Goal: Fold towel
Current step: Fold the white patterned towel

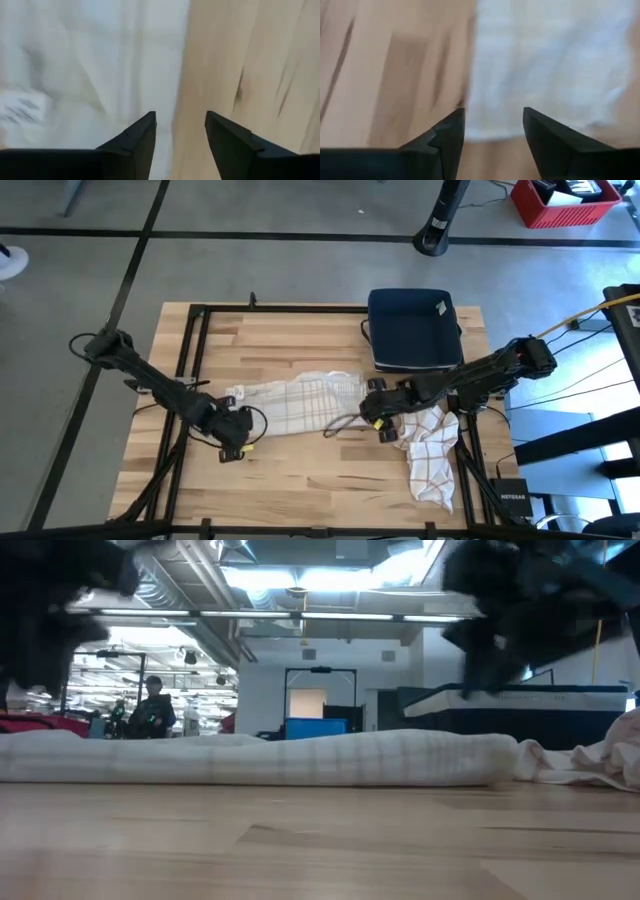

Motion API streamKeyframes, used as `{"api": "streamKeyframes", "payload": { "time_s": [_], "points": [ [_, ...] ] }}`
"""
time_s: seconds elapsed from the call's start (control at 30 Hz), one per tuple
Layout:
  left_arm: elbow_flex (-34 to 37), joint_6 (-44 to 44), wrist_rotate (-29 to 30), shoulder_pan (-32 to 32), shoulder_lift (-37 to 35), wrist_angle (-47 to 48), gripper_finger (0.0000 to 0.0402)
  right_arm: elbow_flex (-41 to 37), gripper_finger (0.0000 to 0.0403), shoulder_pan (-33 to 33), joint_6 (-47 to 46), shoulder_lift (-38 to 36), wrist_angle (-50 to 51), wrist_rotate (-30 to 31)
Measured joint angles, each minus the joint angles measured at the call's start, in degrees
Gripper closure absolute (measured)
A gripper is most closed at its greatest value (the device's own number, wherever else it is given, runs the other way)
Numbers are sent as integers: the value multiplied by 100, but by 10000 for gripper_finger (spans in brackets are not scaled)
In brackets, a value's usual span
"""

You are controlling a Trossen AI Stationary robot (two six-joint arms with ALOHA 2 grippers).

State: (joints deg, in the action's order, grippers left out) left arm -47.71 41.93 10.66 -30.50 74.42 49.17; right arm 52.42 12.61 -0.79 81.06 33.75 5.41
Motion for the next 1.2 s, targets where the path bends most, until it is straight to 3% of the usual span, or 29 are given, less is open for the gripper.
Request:
{"api": "streamKeyframes", "payload": {
  "time_s": [0.13, 0.23, 0.33, 0.4, 0.57, 0.7, 0.9, 1.03, 1.2],
  "points": [
    [85, -33, 1713, 183, -613, -70, 236, 57, 194, -523, 359, 18, -946, 135],
    [415, 83, 2632, 421, -928, -249, 235, -269, 194, -1026, 499, 187, -2305, -197],
    [916, 135, 2589, 684, -1074, -745, 235, -690, 194, -1414, 510, 541, -3449, -483],
    [1308, 233, 2338, 767, -1056, -1104, 235, -879, 194, -1566, 513, 809, -3646, -511],
    [2280, 537, 1962, 869, -955, -2005, 235, -991, 194, -1805, 767, 1262, -3165, -491],
    [2767, 954, 1931, 913, -927, -2000, 235, -981, 194, -1933, 914, 1296, -2657, -457],
    [3032, 2528, 2205, 904, -979, -1578, 235, -948, 194, -2016, 991, 1279, -2028, -244],
    [2854, 2477, 2507, 918, -991, -1466, 235, -869, 194, -2009, 1004, 1287, -2059, -276],
    [2331, 1645, 2789, 920, -1053, -1479, 235, -594, 194, -2018, 883, 1180, -1848, -294]
  ]
}}
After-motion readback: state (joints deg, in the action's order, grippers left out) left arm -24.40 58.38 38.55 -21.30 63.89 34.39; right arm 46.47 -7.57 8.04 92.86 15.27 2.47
